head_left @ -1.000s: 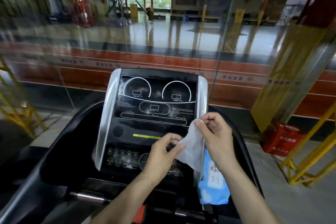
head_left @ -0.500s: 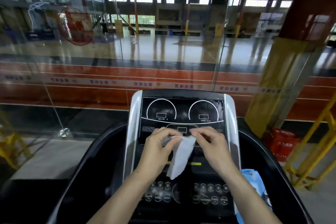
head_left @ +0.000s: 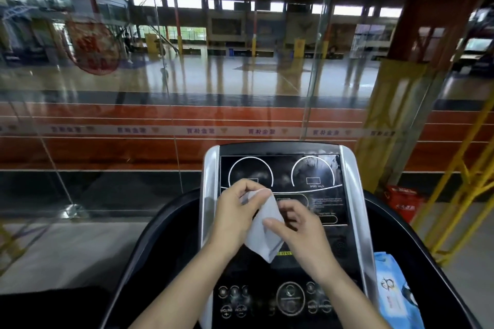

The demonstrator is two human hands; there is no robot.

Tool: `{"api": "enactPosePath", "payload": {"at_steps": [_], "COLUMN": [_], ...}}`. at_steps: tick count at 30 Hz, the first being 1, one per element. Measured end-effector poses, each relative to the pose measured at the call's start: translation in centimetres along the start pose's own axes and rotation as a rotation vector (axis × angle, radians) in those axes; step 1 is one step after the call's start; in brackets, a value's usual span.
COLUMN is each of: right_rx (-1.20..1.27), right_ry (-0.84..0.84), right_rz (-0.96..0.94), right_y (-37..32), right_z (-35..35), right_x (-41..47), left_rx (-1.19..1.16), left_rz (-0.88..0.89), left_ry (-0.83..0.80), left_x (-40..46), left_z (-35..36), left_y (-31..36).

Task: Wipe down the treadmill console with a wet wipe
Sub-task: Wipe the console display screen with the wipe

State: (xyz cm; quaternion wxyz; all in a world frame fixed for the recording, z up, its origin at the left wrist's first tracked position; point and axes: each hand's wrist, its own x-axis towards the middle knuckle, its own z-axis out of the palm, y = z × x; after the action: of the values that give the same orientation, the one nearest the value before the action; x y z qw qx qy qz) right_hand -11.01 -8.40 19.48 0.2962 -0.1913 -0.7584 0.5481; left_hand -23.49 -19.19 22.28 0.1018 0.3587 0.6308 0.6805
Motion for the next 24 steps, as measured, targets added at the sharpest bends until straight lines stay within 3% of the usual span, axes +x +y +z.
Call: {"api": "enactPosePath", "payload": {"at_steps": [3,12,24], "right_rx": [0.059,0.321,0.397], "right_ry": [0.030,0.231,0.105], "right_rz": [-0.046,0.005,-0.049], "right_y": [-0.5,-1.2,-1.2], "right_z": [0.6,1.3,3.1], "right_x": [1.4,5.1,6.3], "left_rx": [-0.065,0.114,0.218], "left_rz": [-0.007,0.065,0.052], "left_ry": [0.046,0.113,0.037], "left_x": [0.6,0.9,0.7], "left_z": [-0.6,-0.8,0.2], "left_y": [-0.1,-1.7,-2.4]}}
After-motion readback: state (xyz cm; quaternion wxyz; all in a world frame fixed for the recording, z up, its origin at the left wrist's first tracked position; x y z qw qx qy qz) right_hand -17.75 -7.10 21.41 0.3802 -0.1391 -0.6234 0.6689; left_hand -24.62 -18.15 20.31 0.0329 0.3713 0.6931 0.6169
